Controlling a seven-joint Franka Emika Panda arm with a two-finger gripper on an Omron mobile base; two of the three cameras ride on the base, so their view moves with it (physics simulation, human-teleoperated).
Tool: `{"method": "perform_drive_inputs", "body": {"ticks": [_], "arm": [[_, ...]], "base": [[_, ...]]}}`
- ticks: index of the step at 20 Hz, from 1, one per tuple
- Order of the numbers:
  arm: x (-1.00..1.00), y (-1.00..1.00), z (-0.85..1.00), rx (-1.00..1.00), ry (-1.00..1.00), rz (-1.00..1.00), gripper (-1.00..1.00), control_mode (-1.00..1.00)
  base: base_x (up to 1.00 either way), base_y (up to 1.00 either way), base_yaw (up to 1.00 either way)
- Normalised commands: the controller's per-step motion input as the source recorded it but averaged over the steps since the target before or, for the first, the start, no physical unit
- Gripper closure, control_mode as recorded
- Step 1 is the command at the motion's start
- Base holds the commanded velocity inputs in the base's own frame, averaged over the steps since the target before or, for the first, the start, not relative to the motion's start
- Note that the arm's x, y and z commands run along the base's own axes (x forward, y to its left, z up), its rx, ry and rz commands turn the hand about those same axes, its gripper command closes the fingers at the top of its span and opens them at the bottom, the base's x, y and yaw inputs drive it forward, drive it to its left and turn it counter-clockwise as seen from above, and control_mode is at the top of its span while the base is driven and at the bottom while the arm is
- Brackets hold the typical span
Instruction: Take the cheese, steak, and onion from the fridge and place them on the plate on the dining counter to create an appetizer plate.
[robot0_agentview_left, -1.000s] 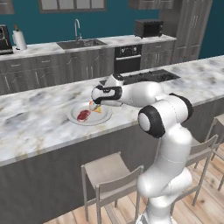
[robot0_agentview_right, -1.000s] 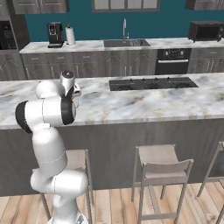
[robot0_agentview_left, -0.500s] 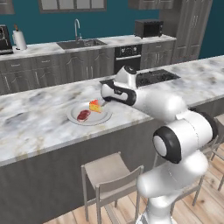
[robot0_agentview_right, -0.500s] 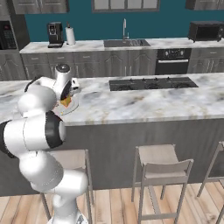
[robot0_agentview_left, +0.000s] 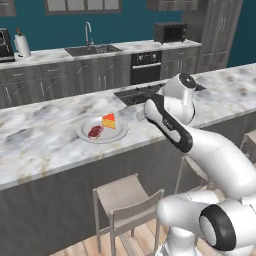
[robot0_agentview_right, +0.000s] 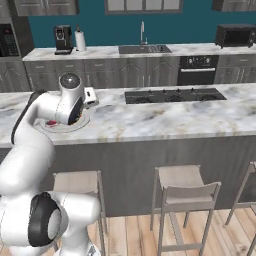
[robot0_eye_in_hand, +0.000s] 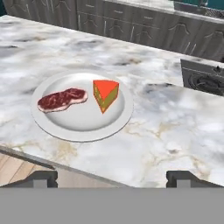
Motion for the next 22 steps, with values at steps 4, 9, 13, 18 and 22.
{"method": "perform_drive_inputs", "body": {"ticks": [4, 9, 13, 18, 22], "arm": [[-1.0, -0.26, 0.31, 0.0, -0.02, -0.23, -1.0, -1.0], [-0.8, -0.01, 0.28, 0.0, 0.0, -0.23, -1.0, -1.0], [-0.62, -0.03, 0.28, 0.0, -0.01, -0.15, -1.0, -1.0], [-0.53, -0.23, 0.16, 0.0, -0.06, -0.02, -1.0, -1.0], [-0.45, -0.3, 0.02, 0.0, -0.13, 0.0, -1.0, -1.0]], "base": [[0.0, 0.0, 0.0], [0.0, 0.0, 0.0], [0.0, 0.0, 0.0], [0.0, 0.0, 0.0], [0.0, 0.0, 0.0]]}}
